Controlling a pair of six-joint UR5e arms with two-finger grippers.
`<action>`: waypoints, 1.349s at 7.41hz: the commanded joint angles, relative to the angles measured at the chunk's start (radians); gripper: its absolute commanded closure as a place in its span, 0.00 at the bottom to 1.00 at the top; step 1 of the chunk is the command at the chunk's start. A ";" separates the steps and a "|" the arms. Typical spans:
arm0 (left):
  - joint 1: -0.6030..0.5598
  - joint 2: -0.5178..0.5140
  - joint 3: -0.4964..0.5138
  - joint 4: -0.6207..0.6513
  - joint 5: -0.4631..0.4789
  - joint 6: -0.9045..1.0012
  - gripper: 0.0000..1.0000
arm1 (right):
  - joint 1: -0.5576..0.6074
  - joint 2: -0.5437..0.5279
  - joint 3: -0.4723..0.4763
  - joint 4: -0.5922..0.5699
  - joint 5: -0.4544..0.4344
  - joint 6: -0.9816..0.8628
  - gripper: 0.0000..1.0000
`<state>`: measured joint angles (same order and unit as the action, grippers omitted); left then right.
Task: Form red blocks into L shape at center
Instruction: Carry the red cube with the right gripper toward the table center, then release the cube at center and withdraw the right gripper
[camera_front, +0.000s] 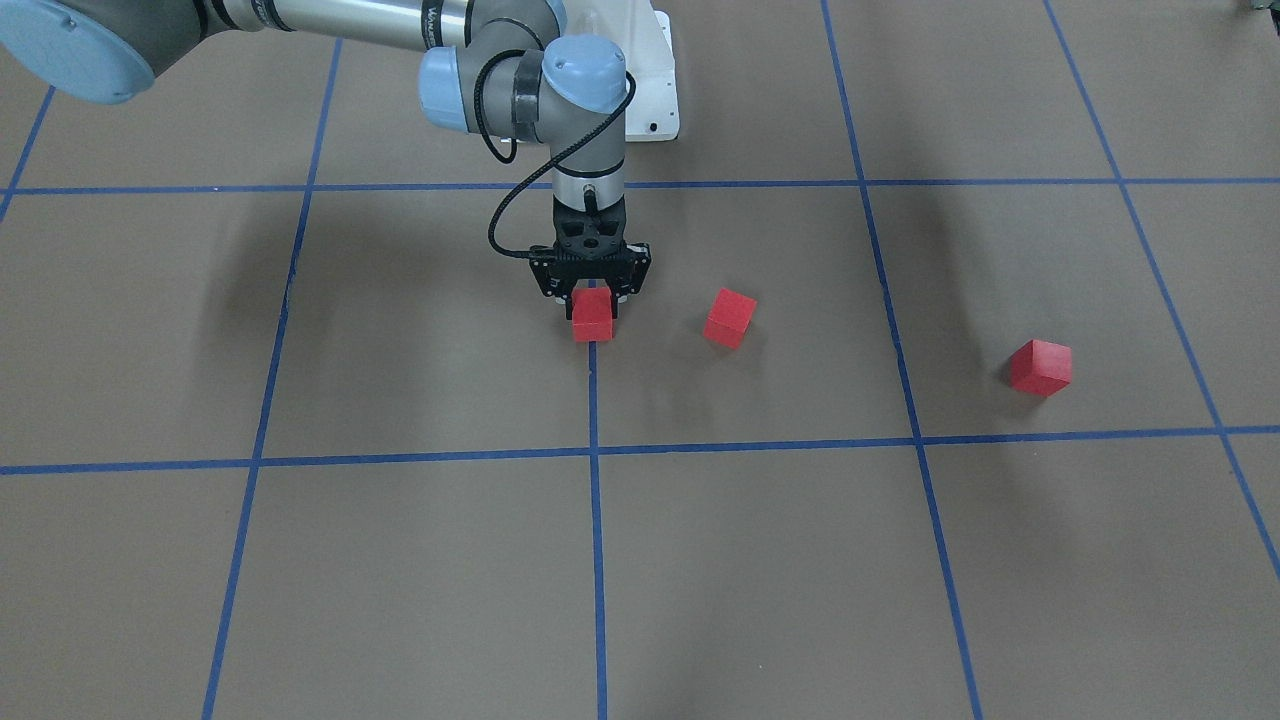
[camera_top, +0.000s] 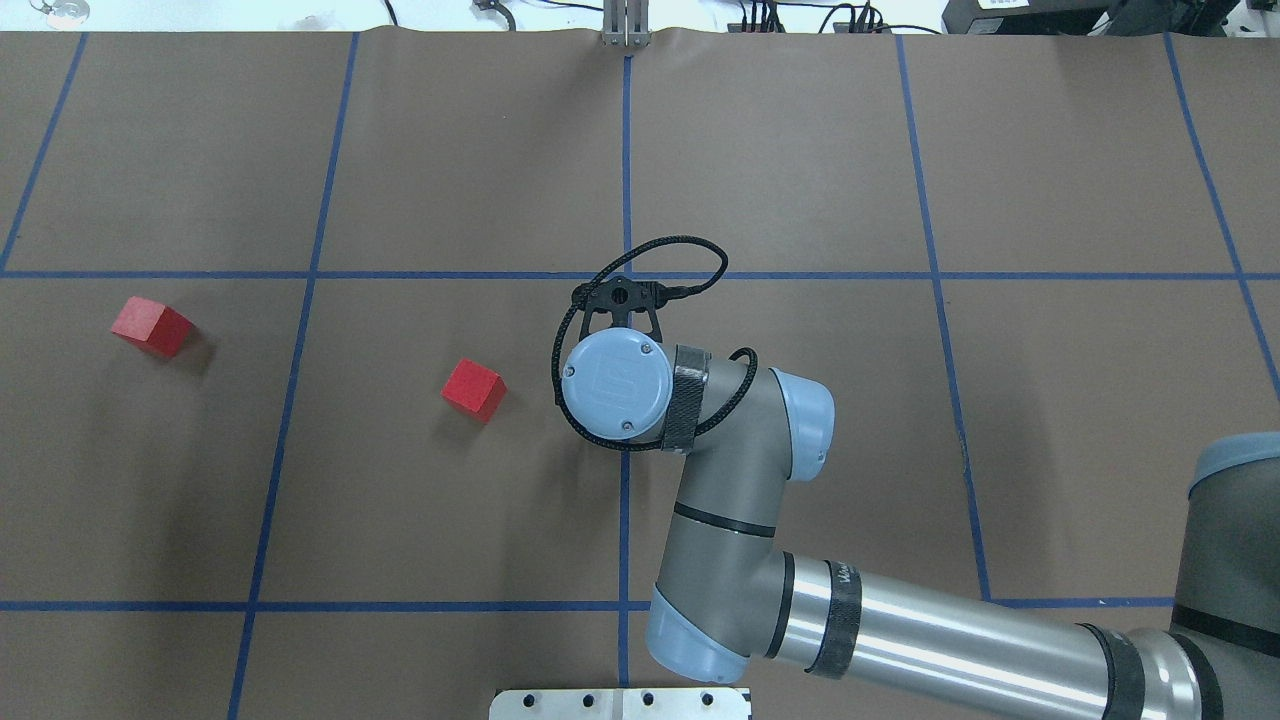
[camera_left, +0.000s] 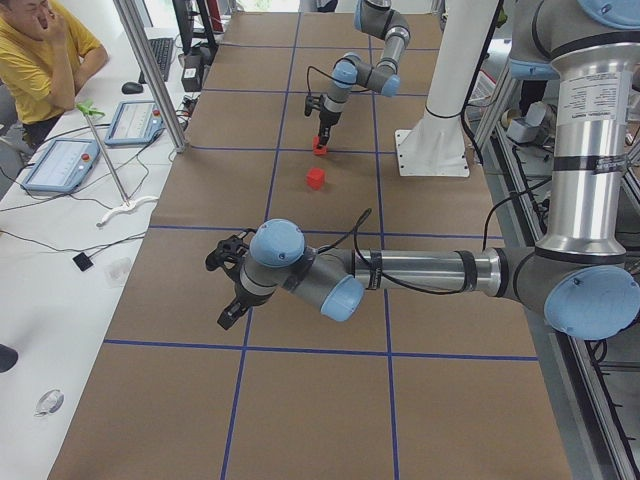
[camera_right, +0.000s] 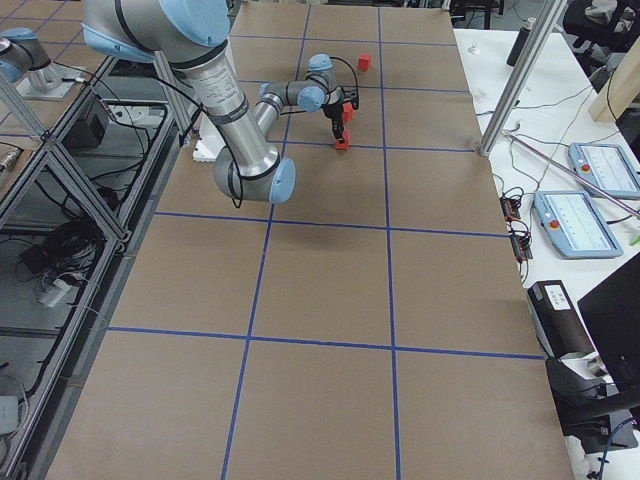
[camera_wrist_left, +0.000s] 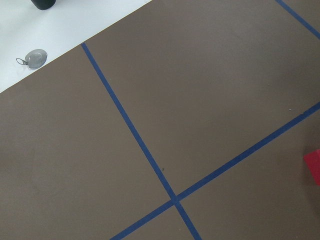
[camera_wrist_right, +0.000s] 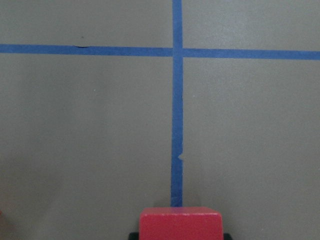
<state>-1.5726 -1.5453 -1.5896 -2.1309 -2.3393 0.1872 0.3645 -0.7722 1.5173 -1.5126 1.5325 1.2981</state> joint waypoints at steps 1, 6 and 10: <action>-0.001 0.001 0.000 -0.001 0.000 0.000 0.00 | -0.004 0.001 0.001 0.000 0.000 0.010 0.00; 0.000 -0.018 -0.010 -0.027 -0.002 -0.003 0.00 | 0.121 -0.001 0.188 -0.154 0.123 -0.031 0.00; 0.223 -0.025 -0.142 -0.181 -0.066 -0.391 0.00 | 0.500 -0.169 0.262 -0.153 0.406 -0.383 0.00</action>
<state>-1.4463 -1.5645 -1.6564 -2.2982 -2.3999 -0.0512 0.7408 -0.8624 1.7438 -1.6683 1.8507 1.0598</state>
